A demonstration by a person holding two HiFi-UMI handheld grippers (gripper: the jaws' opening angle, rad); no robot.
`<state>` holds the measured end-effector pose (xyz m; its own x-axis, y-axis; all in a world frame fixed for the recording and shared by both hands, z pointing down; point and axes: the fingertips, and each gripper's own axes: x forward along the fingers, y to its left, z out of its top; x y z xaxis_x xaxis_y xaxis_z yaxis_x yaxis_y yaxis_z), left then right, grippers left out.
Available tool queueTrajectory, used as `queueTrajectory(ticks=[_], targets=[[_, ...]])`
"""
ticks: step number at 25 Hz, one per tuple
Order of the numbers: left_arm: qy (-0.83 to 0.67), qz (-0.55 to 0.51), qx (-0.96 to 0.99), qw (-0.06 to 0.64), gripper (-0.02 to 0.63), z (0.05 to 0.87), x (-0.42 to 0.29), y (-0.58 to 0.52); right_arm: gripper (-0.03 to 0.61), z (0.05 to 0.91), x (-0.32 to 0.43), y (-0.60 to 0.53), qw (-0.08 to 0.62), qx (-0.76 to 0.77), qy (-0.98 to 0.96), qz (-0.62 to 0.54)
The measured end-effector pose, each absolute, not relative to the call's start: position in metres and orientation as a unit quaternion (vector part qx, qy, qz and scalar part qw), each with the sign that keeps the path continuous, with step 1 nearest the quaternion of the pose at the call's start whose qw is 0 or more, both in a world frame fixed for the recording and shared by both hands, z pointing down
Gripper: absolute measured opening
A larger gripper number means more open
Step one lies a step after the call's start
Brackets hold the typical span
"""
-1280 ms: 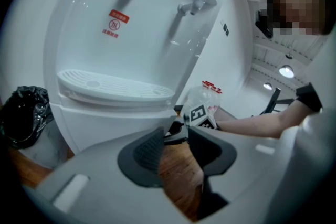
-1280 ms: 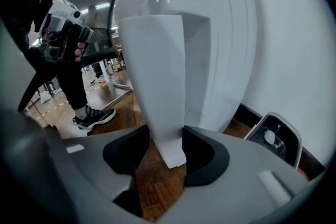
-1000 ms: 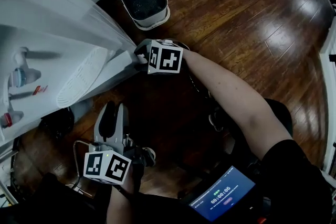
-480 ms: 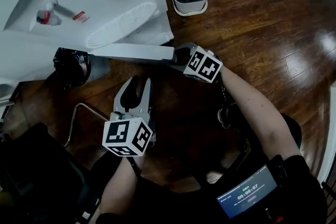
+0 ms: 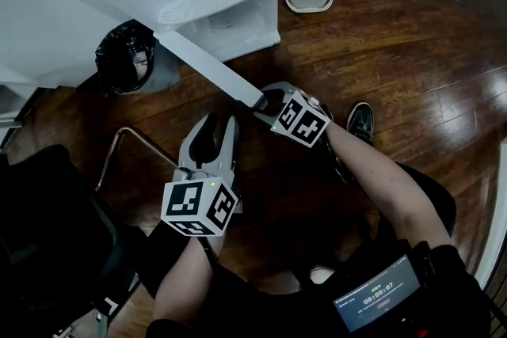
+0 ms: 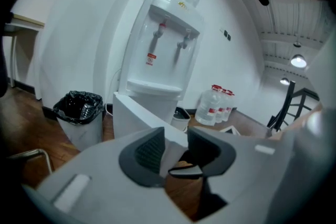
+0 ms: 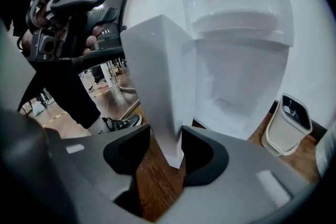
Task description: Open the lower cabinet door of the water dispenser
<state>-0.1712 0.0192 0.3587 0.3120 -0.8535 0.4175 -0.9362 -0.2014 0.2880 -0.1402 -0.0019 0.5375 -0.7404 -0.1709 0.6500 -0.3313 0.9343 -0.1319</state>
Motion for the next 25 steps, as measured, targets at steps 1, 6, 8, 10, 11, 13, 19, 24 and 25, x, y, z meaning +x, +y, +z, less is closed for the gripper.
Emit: queueTrajectory(ticks=[1, 6, 8, 10, 11, 13, 19, 24, 25], targets=[[-0.582, 0.079, 0.77, 0.249, 0.156, 0.357, -0.173, 0.026, 0.181, 0.537, -0.146, 0.007, 0.332, 0.132, -0.927, 0.118], [-0.592, 0.055, 0.765, 0.248, 0.156, 0.346, -0.186, 0.053, 0.167, 0.529, -0.184, 0.042, 0.319, 0.128, -0.933, 0.107], [-0.596, 0.052, 0.764, 0.242, 0.156, 0.344, -0.19, 0.061, 0.167, 0.529, -0.193, 0.049, 0.306, 0.138, -0.934, 0.122], [-0.601, 0.05, 0.76, 0.242, 0.156, 0.346, -0.195, 0.07, 0.167, 0.529, -0.196, 0.051, 0.295, 0.147, -0.934, 0.135], [-0.603, 0.048, 0.758, 0.244, 0.156, 0.348, -0.198, 0.074, 0.153, 0.53, -0.198, 0.051, 0.294, 0.147, -0.935, 0.135], [-0.608, 0.044, 0.754, 0.245, 0.156, 0.348, -0.204, 0.082, 0.153, 0.529, -0.206, 0.055, 0.294, 0.143, -0.936, 0.128], [-0.623, 0.036, 0.743, 0.241, 0.156, 0.345, -0.228, 0.094, 0.121, 0.523, -0.239, 0.069, 0.294, 0.145, -0.94, 0.096], [-0.63, 0.04, 0.739, 0.236, 0.156, 0.343, -0.246, 0.096, 0.115, 0.527, -0.255, 0.076, 0.292, 0.123, -0.941, 0.117], [-0.63, 0.04, 0.739, 0.234, 0.156, 0.343, -0.25, 0.096, 0.115, 0.527, -0.255, 0.076, 0.291, 0.122, -0.941, 0.118]])
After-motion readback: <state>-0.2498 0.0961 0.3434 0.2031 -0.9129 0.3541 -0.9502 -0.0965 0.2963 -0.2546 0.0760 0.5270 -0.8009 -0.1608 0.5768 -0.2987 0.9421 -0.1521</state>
